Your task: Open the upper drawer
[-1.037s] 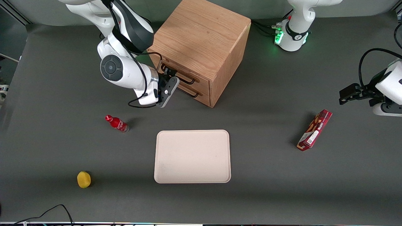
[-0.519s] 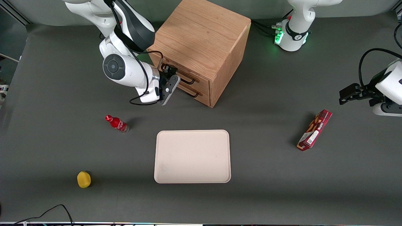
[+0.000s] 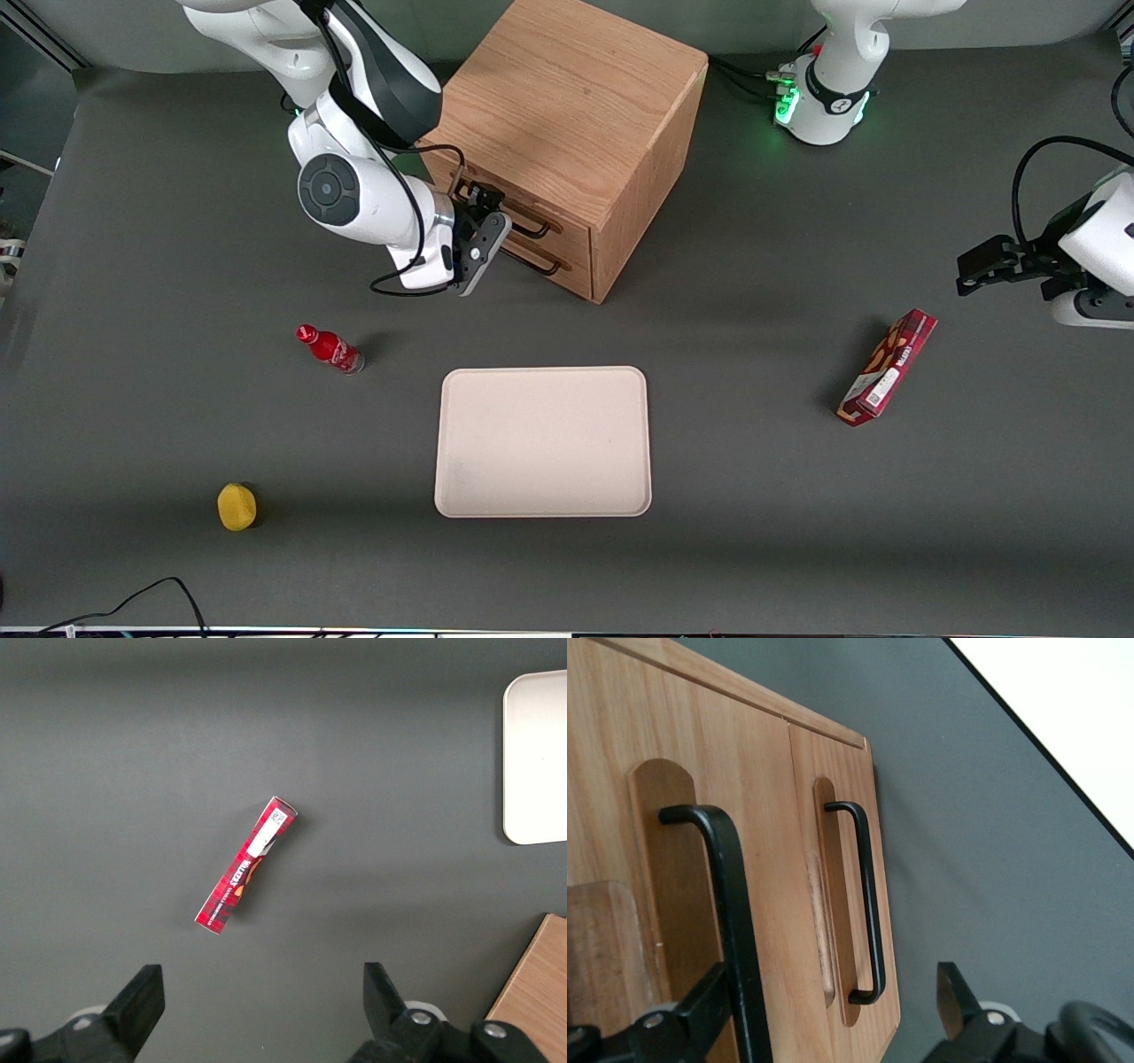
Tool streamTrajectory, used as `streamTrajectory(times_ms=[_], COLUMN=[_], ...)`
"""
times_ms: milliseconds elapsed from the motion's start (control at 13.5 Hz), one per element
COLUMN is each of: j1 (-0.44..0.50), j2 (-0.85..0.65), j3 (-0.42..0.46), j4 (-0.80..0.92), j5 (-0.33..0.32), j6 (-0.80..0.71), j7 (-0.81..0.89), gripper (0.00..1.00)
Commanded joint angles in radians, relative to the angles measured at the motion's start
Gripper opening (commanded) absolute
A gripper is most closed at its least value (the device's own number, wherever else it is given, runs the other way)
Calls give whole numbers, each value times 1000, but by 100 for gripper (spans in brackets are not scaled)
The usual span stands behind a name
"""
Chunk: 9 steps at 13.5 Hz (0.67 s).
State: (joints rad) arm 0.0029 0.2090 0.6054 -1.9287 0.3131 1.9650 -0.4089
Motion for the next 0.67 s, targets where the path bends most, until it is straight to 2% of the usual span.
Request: streamTrajectory(times_ms=[0,296,593], j1=[-9,-12,-12], j2=[-26,13,46], j3=[-2,-15,-35], j4=[-27,-10,37], j5=[14,-51,-72], j6=[29,66,63], j7=[-25,-25,-24], gripper=[100,100,100])
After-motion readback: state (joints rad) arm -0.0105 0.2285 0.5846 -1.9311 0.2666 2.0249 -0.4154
